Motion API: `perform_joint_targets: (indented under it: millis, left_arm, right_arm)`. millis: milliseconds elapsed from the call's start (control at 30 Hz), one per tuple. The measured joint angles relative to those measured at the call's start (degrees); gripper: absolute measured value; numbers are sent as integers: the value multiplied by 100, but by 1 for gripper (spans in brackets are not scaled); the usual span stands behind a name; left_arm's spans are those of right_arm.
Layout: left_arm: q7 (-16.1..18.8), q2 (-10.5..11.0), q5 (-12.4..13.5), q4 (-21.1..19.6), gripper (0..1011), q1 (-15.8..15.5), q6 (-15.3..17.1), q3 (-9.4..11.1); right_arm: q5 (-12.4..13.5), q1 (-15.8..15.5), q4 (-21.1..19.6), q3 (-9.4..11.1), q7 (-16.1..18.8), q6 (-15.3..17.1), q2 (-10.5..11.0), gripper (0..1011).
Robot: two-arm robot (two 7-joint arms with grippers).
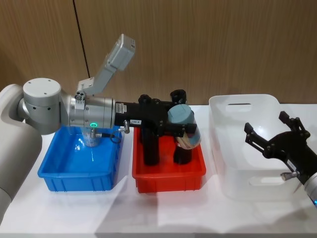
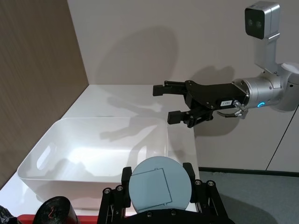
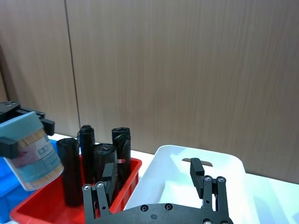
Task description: Pick the cotton swabs from the blue box and place them into the white box.
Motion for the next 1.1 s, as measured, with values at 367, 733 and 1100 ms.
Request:
perform_joint_targets:
  millis: [367, 733, 1100]
  left_arm:
    - [-16, -7, 8, 19, 670, -17, -5, 7]
    - [-24, -12, 11, 26, 670, -22, -6, 11]
    - [-27, -13, 10, 32, 670, -27, -6, 11]
  right_arm:
    - [112, 81, -40, 71, 667, 234, 171, 1002]
    - [214, 277, -31, 114, 1478, 636, 333, 1002]
    - [257, 557, 47, 97, 2155, 1074, 377, 1002]
